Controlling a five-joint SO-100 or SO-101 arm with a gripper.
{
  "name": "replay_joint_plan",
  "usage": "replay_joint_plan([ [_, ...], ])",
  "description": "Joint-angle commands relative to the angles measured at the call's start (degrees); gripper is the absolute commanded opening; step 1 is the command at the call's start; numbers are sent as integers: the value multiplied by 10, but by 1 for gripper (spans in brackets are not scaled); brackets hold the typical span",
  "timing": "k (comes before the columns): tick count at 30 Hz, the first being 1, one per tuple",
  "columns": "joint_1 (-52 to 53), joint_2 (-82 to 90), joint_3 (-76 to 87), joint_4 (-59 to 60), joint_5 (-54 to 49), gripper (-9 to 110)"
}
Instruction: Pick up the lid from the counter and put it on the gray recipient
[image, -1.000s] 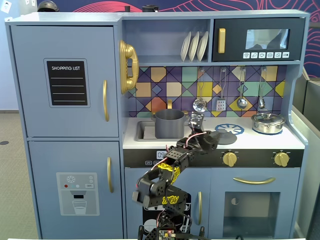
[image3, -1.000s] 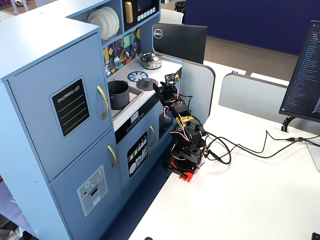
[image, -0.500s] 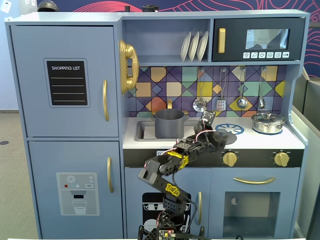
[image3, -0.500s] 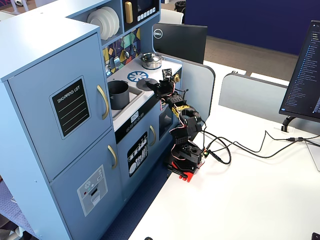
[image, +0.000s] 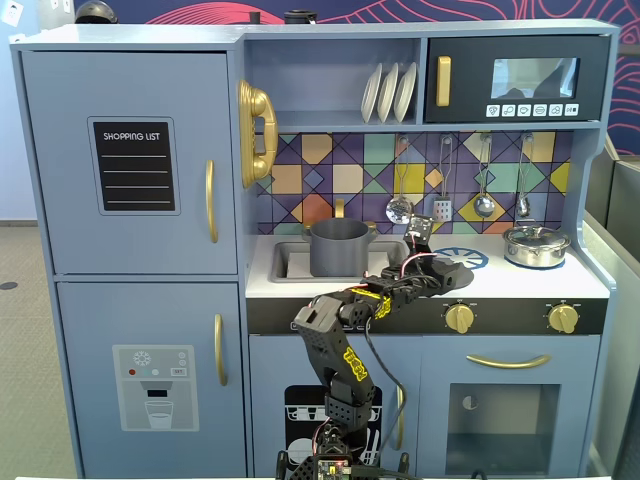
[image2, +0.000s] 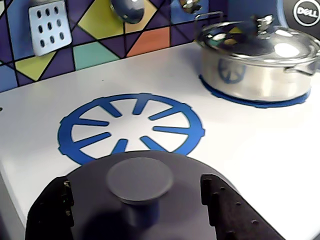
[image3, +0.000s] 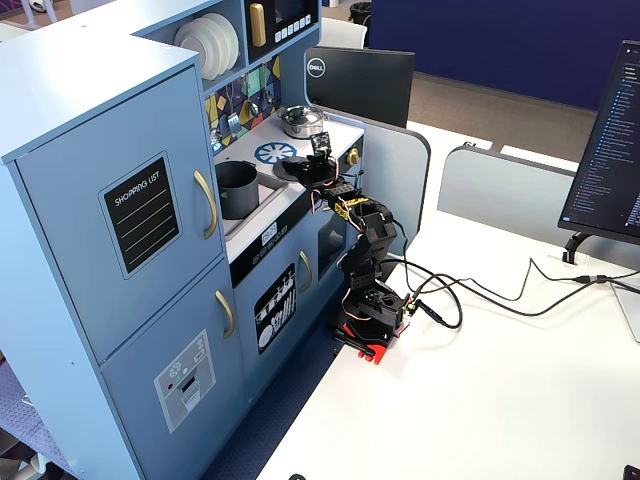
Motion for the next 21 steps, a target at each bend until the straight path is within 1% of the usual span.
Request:
replay_joint_plan([
  [1, -6, -16, -54, -28, -8, 24],
  [17, -7, -95, -94, -46, 15, 18],
  [18, -7, -97, -94, -46, 16, 16],
  [21, -11, -98, -94, -40, 19, 2],
])
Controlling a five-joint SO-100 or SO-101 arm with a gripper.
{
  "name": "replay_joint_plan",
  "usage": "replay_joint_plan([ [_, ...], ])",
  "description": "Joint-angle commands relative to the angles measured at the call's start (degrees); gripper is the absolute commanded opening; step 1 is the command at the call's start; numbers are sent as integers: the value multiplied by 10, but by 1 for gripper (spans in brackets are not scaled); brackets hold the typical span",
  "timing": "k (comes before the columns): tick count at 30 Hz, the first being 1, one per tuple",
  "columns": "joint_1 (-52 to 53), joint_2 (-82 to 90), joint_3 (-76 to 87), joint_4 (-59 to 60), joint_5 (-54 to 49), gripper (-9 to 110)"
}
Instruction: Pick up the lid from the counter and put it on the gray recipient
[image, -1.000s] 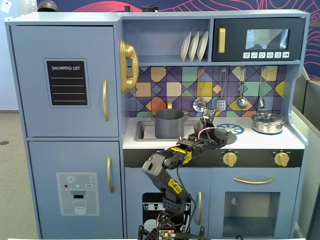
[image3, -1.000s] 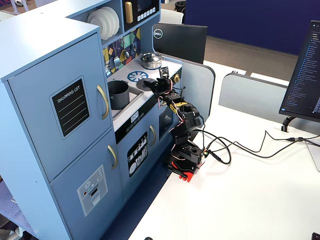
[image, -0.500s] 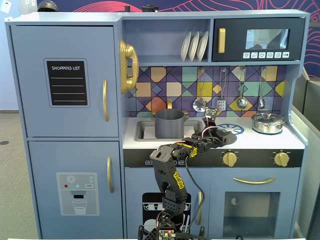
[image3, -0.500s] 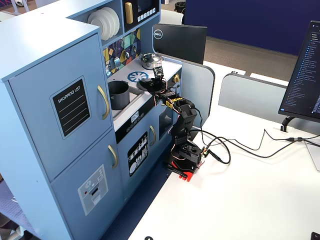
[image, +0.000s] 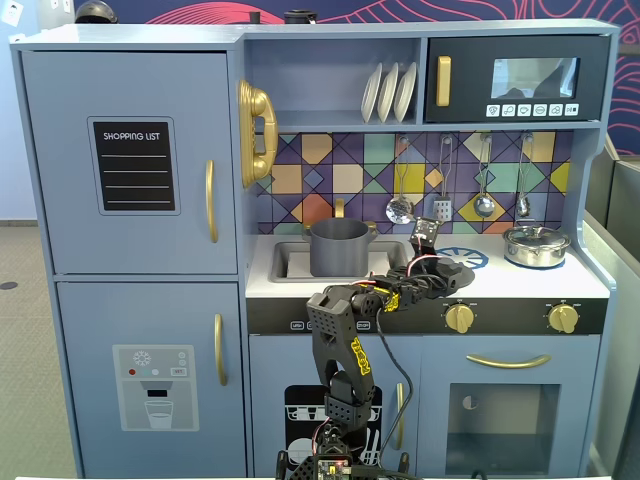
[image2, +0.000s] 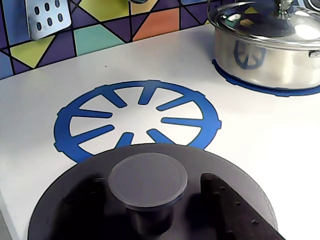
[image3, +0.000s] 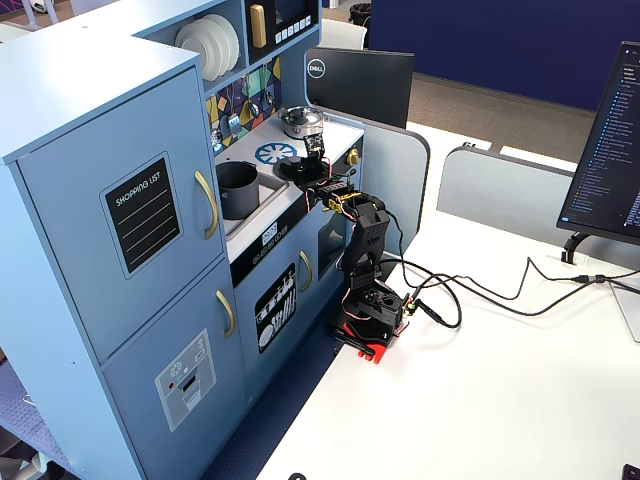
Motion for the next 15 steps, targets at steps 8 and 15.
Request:
replay_joint_plan([
  [8, -15, 4, -40, -25, 33, 0],
  [15, -33, 9, -114, -18, 12, 0],
])
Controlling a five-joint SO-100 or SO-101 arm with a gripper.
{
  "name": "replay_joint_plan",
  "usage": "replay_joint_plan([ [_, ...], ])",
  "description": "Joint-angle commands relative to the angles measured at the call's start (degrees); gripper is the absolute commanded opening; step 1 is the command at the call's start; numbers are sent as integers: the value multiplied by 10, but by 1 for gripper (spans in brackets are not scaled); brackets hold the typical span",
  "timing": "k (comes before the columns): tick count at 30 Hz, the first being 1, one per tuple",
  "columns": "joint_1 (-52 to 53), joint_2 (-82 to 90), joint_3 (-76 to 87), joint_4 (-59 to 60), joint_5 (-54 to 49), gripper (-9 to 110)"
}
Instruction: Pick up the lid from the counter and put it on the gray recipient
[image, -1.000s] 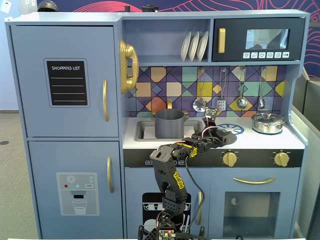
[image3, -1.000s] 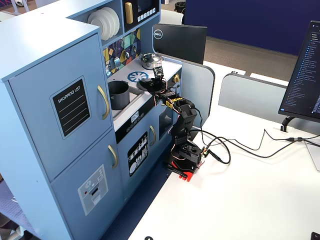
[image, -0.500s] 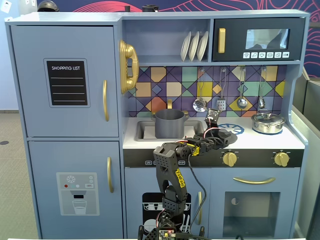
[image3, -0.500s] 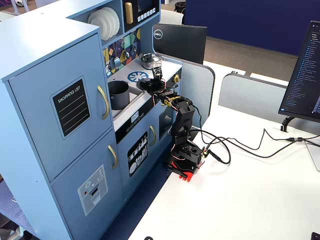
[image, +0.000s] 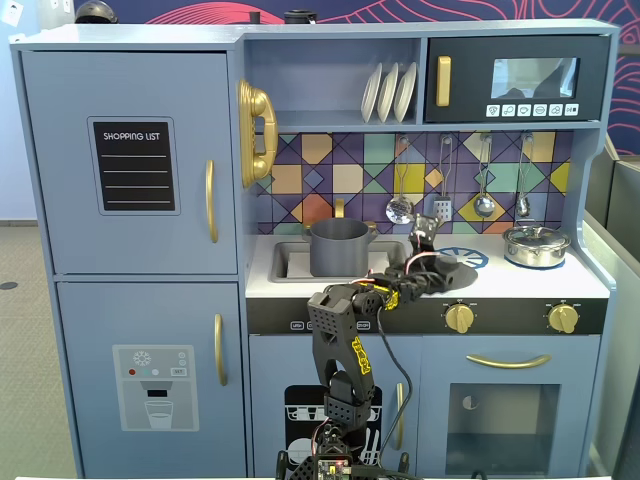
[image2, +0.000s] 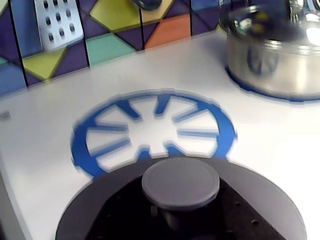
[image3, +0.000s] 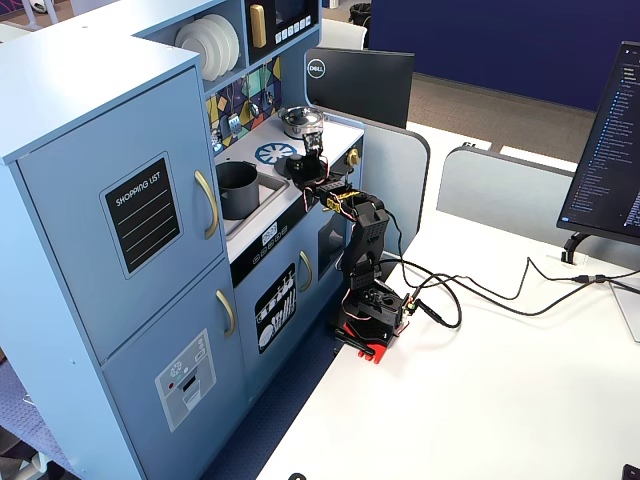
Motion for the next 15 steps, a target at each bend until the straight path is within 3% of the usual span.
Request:
replay_joint_plan([
  [1, -21, 13, -94, -2, -15, 0],
  [8, -76, 62, -200, 91, -19, 0],
  [15, -170, 138, -196, 163, -10, 0],
])
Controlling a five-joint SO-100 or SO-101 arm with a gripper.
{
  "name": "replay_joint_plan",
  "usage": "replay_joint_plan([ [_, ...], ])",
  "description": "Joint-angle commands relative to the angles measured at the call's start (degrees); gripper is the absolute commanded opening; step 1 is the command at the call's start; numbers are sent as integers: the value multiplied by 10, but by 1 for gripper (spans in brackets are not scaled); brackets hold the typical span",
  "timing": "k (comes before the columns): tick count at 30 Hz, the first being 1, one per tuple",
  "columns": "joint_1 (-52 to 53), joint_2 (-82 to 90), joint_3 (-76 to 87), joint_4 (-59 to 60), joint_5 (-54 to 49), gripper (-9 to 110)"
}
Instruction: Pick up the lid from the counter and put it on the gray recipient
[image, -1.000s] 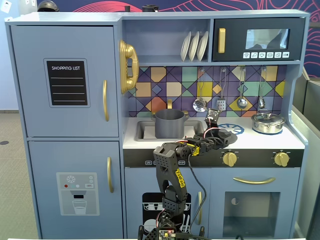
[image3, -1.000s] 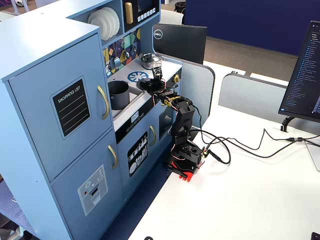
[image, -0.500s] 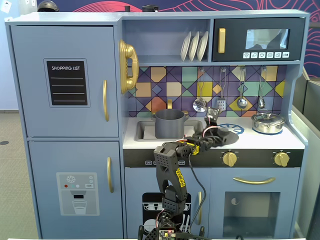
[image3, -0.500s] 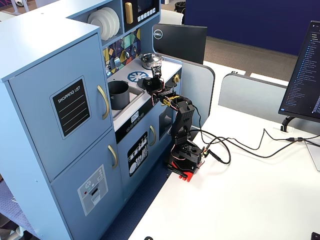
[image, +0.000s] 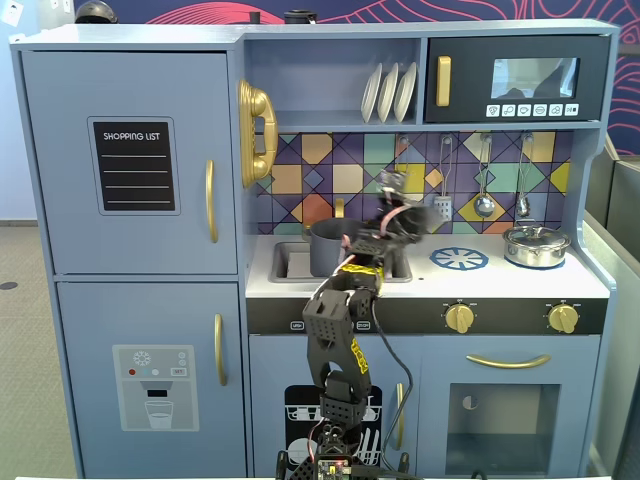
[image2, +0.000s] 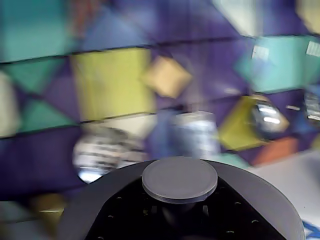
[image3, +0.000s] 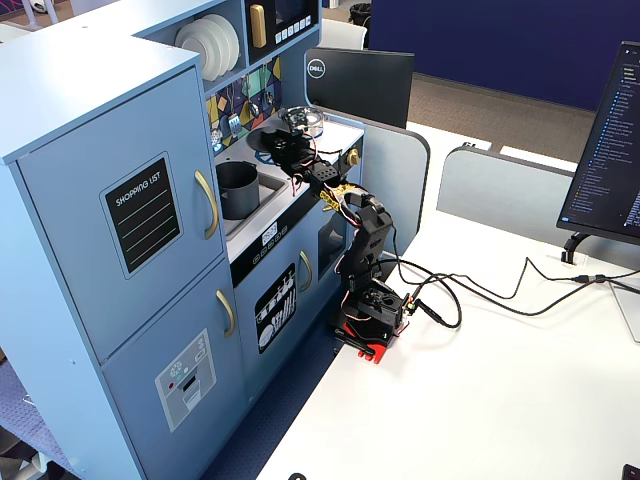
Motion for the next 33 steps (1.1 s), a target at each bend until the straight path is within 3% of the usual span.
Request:
replay_joint_plan([
  [1, -53, 75, -33, 21, 3, 0],
  [16, -168, 123, 40, 52, -10, 0],
  [33, -186, 128, 98, 42, -7, 0],
])
